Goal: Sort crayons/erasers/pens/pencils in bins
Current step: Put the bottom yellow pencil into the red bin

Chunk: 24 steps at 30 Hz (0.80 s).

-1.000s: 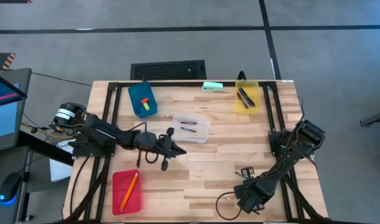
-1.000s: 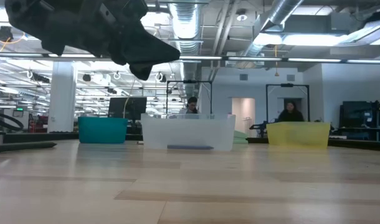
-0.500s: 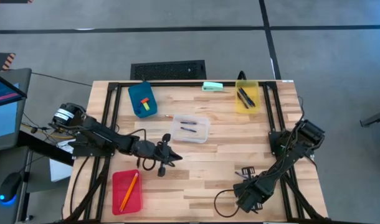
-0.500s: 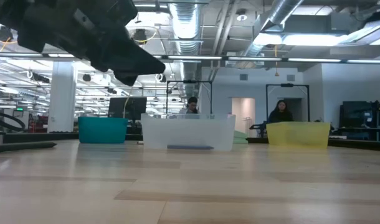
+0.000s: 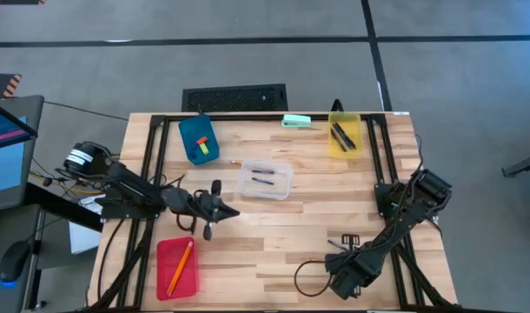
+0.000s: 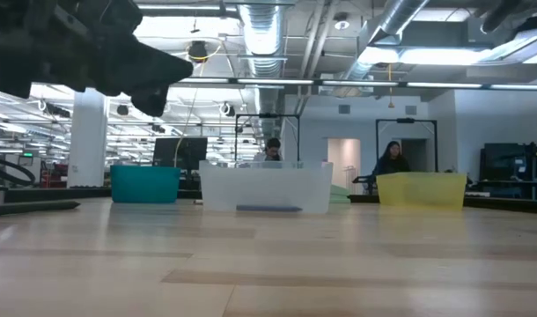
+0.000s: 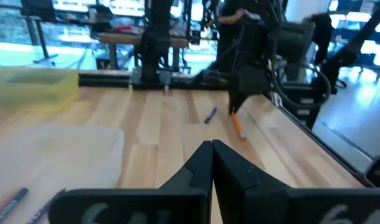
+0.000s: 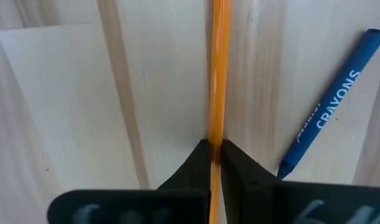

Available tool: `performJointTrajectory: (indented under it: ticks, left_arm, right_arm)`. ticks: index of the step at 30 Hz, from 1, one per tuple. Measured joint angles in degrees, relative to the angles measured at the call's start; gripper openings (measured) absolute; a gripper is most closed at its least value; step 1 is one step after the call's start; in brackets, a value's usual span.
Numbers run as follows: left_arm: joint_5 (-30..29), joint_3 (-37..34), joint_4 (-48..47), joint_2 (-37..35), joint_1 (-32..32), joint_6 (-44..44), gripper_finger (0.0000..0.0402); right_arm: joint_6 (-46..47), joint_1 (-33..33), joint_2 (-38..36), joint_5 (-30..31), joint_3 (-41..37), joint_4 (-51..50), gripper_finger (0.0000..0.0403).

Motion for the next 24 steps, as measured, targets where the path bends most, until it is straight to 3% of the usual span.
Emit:
performJointTrajectory:
  ticks: [10, 17, 24]
  left_arm:
    - [-1.5, -0.6, 2.0, -1.2, 0.2, 0.0, 0.0]
    - [-2.9, -0.6, 2.7, -1.2, 2.8, -1.5, 0.0]
    - [1.3, -0.6, 3.0, -1.2, 8.8, -1.0, 0.0]
  right_arm:
    - [0.8, -3.3, 0.2, 1.2, 2.6, 0.5, 0.0027]
    - [-3.6, -6.6, 0.1, 1.7, 4.8, -0.2, 0.0028]
    - [-8.6, -10.6, -6.8, 7.7, 4.8, -1.8, 0.0025]
